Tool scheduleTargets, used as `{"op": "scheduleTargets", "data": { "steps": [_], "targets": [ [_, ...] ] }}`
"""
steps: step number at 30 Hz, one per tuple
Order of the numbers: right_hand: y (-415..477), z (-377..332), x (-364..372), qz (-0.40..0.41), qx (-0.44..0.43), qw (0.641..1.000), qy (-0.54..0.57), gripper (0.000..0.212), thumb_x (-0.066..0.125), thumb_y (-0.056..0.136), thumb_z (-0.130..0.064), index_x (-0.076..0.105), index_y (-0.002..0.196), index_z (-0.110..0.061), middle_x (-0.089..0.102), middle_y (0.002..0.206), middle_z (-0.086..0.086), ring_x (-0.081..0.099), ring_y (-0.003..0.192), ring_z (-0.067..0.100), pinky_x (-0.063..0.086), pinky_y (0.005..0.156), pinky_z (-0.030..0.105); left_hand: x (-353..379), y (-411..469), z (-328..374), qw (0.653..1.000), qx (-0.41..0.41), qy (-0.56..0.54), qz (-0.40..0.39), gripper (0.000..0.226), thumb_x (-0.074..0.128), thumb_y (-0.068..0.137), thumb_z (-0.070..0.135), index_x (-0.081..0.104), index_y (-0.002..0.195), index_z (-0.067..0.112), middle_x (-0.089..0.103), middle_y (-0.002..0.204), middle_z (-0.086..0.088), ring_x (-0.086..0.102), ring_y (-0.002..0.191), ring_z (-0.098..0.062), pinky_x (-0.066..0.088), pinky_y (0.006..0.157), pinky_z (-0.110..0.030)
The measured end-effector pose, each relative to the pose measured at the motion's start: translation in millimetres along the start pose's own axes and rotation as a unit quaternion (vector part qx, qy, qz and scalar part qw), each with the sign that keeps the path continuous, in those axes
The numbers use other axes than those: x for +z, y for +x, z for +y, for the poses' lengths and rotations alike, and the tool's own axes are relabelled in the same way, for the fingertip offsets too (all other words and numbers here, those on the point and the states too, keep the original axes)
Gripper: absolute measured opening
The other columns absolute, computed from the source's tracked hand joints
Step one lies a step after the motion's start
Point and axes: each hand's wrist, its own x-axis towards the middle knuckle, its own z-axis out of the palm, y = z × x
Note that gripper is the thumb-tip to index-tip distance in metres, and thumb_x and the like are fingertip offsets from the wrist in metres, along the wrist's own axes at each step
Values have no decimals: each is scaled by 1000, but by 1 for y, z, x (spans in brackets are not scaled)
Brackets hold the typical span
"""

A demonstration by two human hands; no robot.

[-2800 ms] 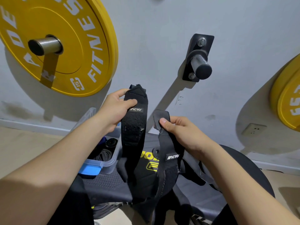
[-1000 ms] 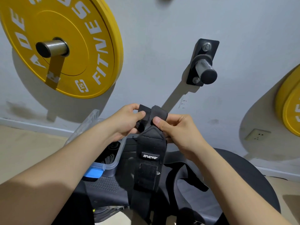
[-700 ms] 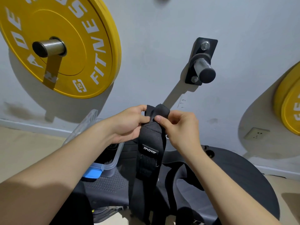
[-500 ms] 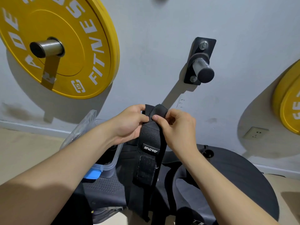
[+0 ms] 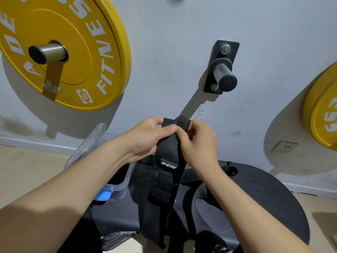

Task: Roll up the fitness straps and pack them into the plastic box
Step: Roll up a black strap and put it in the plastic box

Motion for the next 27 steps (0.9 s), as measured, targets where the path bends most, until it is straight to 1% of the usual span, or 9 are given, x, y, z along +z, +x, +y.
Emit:
{"op": "scheduleTargets", "data": {
  "steps": [2,4,7,9,16,19,23,25,27],
  "targets": [
    [-3,-3,2,1,26,999,40,40,74,98,-44,52,80,-15,56,77,-1,53,74,14,36,65,25,-6,1,-1,1000,4,21,19,57,59,109,6,34,160,-5,67,139,-30,68,130,-38,47,119,-56],
    [-4,-9,2,-33,130,981,142,41,68,99,-55,55,97,-16,62,91,-1,58,81,10,42,74,26,-5,1,1,998,30,25,42,50,58,110,5,41,156,-4,66,141,-29,67,131,-37,49,117,-56],
    [-5,-15,-3,-221,229,910,265,69,56,102,-67,68,109,1,73,92,22,71,83,19,53,80,34,-1,3,2,991,80,15,108,23,59,110,5,60,131,-3,78,116,-26,77,108,-37,62,99,-56],
    [-11,-18,-7,-288,217,885,295,55,57,108,-54,75,111,-2,81,90,8,80,83,21,62,74,33,-3,4,2,984,77,52,151,29,63,109,10,59,133,-5,79,112,-27,78,105,-38,62,96,-60],
    [-24,-31,-16,-229,292,844,386,26,67,107,-26,80,107,-4,83,100,16,80,81,24,60,60,28,-16,-6,8,939,62,222,254,28,82,91,31,66,108,15,80,85,-3,75,68,-9,59,64,-31],
    [-24,-34,-23,-210,304,845,387,25,70,105,-26,79,94,-5,80,88,15,75,67,25,56,55,26,-19,-12,11,920,100,268,269,18,64,92,12,61,109,16,76,91,-6,73,62,-13,59,63,-36],
    [-23,-36,-27,-220,288,858,363,29,65,108,-30,76,90,-9,74,77,12,69,59,23,53,52,25,-29,-32,11,848,203,486,66,74,69,80,-2,54,137,43,46,124,9,52,102,8,41,87,-8],
    [-23,-38,-28,-250,253,866,352,30,63,109,-32,74,103,-5,74,85,15,69,68,24,54,60,29,-25,-36,10,844,227,485,-11,75,81,83,3,59,144,41,51,139,17,50,129,9,36,100,-3],
    [-23,-41,-29,-270,229,864,358,34,63,108,-34,75,100,-4,74,85,15,70,69,23,54,62,29,-20,-35,9,859,255,443,-6,62,73,89,-7,68,140,27,68,138,16,59,132,4,46,110,-17]
  ]
}}
